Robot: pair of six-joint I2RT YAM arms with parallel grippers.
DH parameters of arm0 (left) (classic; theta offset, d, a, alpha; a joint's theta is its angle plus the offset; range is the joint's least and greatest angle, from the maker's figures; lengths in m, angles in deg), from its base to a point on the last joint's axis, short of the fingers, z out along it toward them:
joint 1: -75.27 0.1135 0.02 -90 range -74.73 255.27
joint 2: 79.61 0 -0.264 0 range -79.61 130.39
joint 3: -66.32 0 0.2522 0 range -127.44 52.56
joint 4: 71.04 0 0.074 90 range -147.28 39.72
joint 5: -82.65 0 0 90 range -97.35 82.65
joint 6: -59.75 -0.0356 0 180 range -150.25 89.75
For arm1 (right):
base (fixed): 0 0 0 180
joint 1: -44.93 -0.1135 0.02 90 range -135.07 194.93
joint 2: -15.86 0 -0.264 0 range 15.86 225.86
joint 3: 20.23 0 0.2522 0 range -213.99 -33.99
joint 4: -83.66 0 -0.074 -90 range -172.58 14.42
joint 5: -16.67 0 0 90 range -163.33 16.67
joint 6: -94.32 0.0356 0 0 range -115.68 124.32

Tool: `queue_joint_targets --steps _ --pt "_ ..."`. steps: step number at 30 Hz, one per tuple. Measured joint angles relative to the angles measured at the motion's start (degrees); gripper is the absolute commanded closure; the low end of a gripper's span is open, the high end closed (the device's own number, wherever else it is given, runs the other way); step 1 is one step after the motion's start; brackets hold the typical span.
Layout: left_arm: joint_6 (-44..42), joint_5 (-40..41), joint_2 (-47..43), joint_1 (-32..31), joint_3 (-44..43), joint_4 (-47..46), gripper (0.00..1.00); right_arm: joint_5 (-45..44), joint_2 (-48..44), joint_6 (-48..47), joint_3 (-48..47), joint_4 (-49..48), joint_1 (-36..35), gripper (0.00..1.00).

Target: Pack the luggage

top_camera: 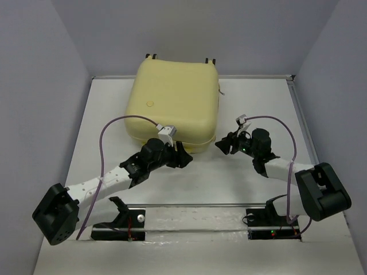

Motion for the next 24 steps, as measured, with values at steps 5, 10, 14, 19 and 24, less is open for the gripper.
queue_joint_targets --steps 5,10,14,19,24 --pt "-0.7 0.9 3.7 0.0 -1.9 -1.2 0.35 3.4 6.3 -1.2 -3.4 -3.8 0.0 0.48" --pt "-1.2 3.0 3.9 0.0 -3.4 -1.9 0.35 6.5 9.4 -1.2 -4.3 -6.8 0.0 0.57" --pt "-1.3 4.2 4.7 0.0 -4.9 -3.0 0.35 8.4 11.8 -0.7 -5.0 -8.4 0.1 0.76" --pt "-1.3 5.5 7.0 0.0 -5.7 -4.0 0.35 9.2 12.3 1.4 -4.8 -10.6 0.0 0.93" --pt "-1.1 8.0 8.5 0.0 -7.0 -3.7 0.35 7.4 11.1 3.1 -3.7 -11.1 -1.5 0.93"
